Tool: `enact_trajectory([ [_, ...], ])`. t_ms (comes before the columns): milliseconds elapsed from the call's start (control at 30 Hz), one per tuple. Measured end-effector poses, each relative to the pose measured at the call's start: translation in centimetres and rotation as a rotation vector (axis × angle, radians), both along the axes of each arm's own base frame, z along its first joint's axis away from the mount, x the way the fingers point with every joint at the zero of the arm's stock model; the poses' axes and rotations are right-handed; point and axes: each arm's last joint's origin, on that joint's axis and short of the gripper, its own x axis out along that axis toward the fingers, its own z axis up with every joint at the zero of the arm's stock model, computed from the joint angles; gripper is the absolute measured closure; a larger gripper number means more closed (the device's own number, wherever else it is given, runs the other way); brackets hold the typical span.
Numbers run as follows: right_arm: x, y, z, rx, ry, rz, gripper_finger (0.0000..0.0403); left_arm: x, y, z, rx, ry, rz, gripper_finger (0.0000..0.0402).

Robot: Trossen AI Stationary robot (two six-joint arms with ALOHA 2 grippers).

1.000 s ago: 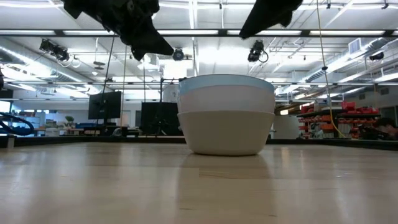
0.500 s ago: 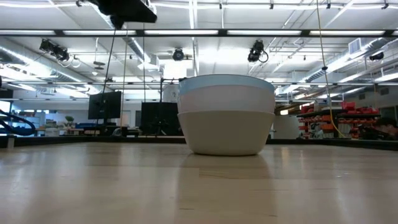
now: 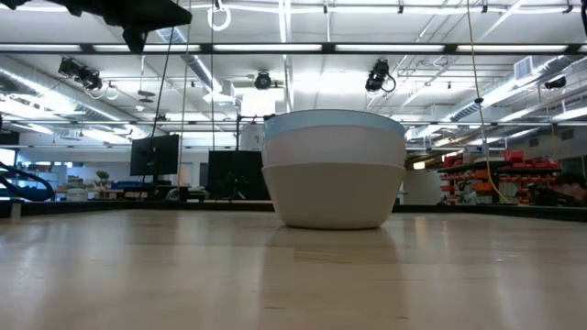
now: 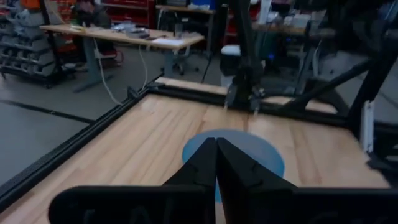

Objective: Nest bowls inside each other
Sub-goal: Return to Home Position

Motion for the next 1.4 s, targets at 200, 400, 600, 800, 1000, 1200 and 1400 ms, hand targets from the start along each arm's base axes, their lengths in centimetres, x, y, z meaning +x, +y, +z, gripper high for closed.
enact_trajectory([
  [200,-0.8,1.1,-0.3,0.023,-0.106,0.131,0.0392,-0.2,0.0,0.0,-0.072,-0.017,-0.012,0.0371],
  [400,-1.2,1.2,-0.4,0.046,-0.087,0.149,0.0386,-0.2,0.0,0.0,-0.077,-0.011,-0.012,0.0366],
  [600,-1.3,1.2,-0.7,0.128,-0.035,0.163,0.0387,-0.3,-0.1,-0.2,-0.054,0.008,-0.024,0.0374],
  [800,-1.7,2.6,0.5,0.143,-0.145,0.358,0.0386,-0.2,-0.8,-2.1,-0.081,0.044,-0.184,0.0376],
  [1000,-1.4,4.9,0.6,0.132,-0.281,0.611,0.0388,-0.4,-1.5,-5.4,-0.08,-0.03,-0.247,0.0366],
  [1200,-1.4,4.5,1.0,0.147,-0.289,0.612,0.0388,-0.9,-1.5,-5.1,-0.027,-0.078,-0.264,0.0364],
  [1400,-3.2,0.6,3.8,0.157,-0.301,0.596,0.0388,-1.3,-1.5,-4.4,-0.013,-0.116,-0.3,0.0373],
])
